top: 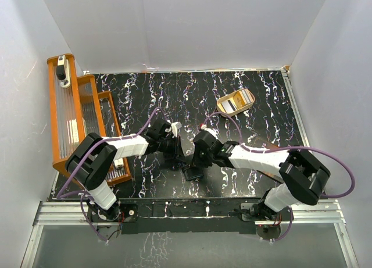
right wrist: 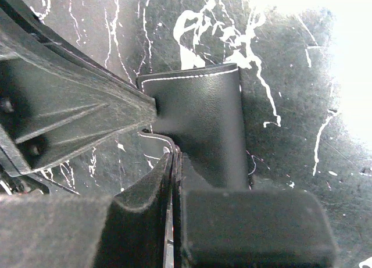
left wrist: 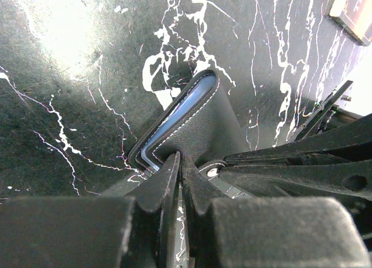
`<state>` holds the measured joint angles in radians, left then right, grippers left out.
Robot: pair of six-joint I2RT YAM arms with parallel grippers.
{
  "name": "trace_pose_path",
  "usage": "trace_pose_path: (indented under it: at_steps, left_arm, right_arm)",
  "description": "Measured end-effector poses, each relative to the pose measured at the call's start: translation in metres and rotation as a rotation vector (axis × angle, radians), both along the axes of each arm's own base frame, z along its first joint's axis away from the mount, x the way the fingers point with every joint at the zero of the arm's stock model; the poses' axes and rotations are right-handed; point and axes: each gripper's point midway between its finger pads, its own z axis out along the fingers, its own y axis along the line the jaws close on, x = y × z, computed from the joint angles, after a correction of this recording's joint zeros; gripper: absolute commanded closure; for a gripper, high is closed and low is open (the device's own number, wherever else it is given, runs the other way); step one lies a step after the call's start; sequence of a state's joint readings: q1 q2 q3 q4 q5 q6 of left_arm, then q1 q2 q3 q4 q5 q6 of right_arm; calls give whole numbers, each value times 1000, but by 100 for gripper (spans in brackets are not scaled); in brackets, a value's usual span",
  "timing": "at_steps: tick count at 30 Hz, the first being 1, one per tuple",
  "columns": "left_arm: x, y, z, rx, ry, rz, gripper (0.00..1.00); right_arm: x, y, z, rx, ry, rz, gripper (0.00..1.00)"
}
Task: Put the credit cards into the card holder
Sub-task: Close the card holder at the center of the board.
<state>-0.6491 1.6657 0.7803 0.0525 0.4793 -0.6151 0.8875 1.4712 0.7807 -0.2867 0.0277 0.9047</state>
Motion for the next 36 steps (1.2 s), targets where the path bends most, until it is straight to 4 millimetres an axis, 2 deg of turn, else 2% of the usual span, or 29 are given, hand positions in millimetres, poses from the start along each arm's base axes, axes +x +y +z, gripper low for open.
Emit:
trace_pose_path:
  at_steps: [11, 21, 30, 36]
  left_arm:
    - [0, 0, 0, 0, 0, 1, 93]
    - [0, -1, 3, -3, 9, 21, 86]
    - [-2, 7, 8, 22, 38, 98, 88]
    - [-9, 5, 18, 10, 41, 116, 91]
  right_arm:
    - [-5, -4, -8, 9, 15, -15, 100]
    - [-4, -3, -9, 23, 10, -21, 100]
    - [-1, -1, -10, 44, 23, -20, 100]
    - [0, -2, -10, 56, 39, -17, 100]
